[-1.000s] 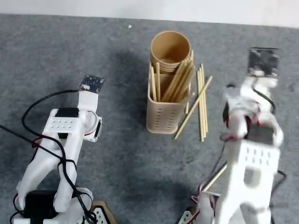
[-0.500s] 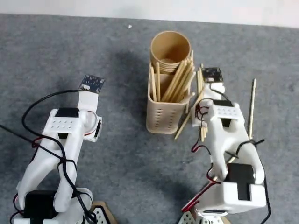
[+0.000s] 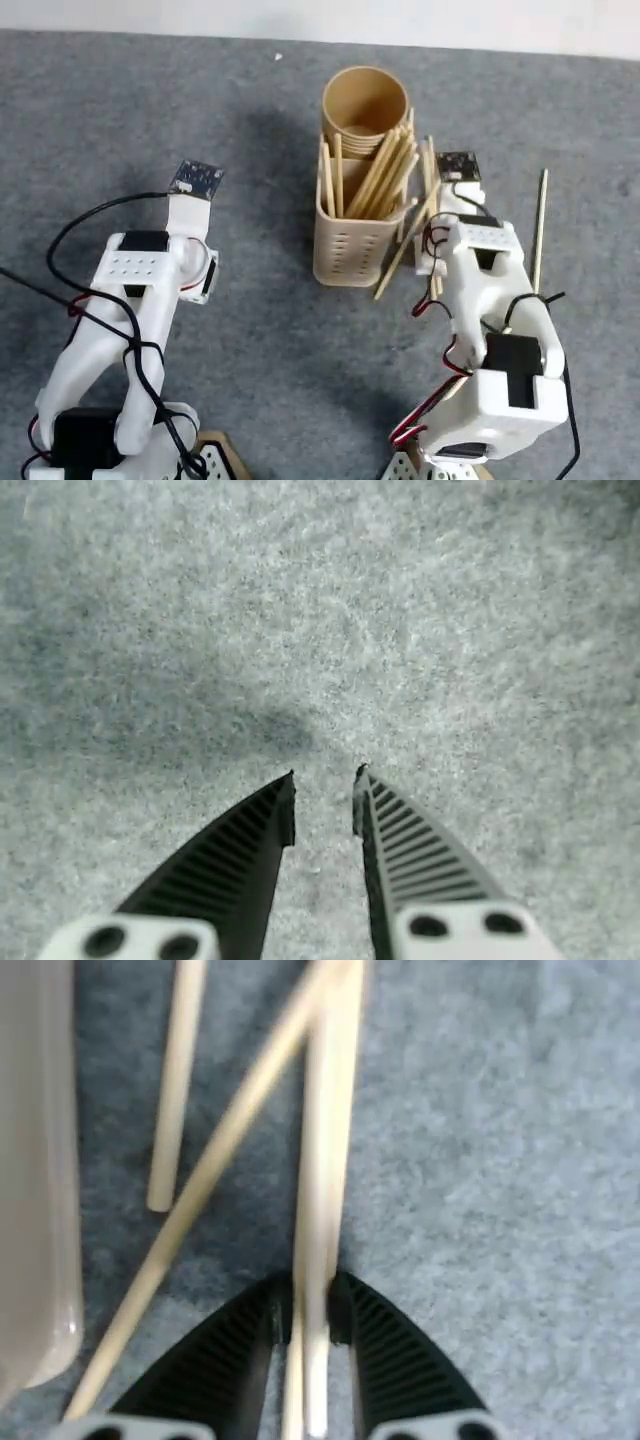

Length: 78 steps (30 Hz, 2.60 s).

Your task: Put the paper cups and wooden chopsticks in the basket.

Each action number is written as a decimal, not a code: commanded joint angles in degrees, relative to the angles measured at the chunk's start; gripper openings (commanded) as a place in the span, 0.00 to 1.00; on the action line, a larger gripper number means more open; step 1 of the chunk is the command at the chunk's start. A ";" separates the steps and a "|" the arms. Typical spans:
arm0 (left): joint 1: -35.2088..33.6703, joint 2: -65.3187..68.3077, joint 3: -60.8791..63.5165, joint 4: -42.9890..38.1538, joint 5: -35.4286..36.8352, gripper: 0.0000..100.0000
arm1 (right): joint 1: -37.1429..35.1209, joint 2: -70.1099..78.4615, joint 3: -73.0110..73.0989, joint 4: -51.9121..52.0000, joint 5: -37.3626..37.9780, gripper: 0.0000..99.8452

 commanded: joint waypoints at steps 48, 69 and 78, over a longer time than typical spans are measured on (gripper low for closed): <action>0.57 -1.27 -0.13 -0.44 0.26 0.12 | -24.13 -58.24 27.03 -35.30 -7.38 0.01; 0.66 -1.27 -0.13 -0.44 0.26 0.12 | -12.62 -66.42 -14.55 6.81 -2.46 0.13; 0.84 -1.27 -0.13 -0.44 0.26 0.12 | 10.33 -43.03 -8.48 19.82 3.69 0.13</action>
